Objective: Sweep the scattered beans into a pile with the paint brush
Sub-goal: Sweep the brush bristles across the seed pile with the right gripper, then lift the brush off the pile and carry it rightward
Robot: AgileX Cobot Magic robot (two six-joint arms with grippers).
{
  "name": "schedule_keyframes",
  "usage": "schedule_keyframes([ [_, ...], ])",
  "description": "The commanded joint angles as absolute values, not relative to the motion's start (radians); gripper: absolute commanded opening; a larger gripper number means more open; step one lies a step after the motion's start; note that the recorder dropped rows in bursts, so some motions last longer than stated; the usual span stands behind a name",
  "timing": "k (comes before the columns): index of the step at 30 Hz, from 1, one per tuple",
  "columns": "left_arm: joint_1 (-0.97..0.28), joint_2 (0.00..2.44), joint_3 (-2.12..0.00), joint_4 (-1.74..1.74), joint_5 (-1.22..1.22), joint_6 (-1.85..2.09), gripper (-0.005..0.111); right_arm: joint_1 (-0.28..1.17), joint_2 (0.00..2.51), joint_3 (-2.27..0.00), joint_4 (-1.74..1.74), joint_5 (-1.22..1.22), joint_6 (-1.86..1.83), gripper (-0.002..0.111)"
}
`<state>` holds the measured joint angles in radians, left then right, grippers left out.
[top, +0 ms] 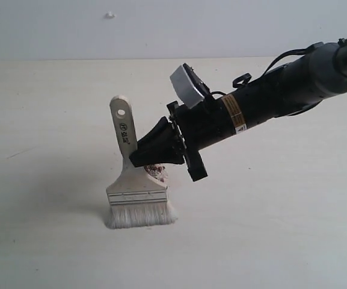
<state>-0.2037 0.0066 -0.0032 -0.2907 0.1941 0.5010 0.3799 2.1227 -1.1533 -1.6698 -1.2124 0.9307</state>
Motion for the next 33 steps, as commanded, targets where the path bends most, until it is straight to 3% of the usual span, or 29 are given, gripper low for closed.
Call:
schedule_keyframes([
  [1, -0.206, 0.001, 0.000, -0.289, 0.193, 0.501, 0.000, 0.372, 2.151, -1.220, -1.654, -1.171, 0.948, 0.000],
  [12, -0.206, 0.001, 0.000, -0.289, 0.193, 0.501, 0.000, 0.372, 2.163, -1.322, -1.687, -1.201, 1.054, 0.000],
  [20, -0.206, 0.001, 0.000, -0.289, 0.193, 0.501, 0.000, 0.372, 1.961, -1.322, -1.744, -1.215, 1.336, 0.000],
  [27, -0.206, 0.001, 0.000, -0.289, 0.193, 0.501, 0.000, 0.372, 1.788, -1.310, -1.744, -0.710, 1.892, 0.000],
  [33, -0.206, 0.001, 0.000, -0.289, 0.193, 0.501, 0.000, 0.372, 1.754, -1.293, -1.744, -0.611, 2.052, 0.000],
])
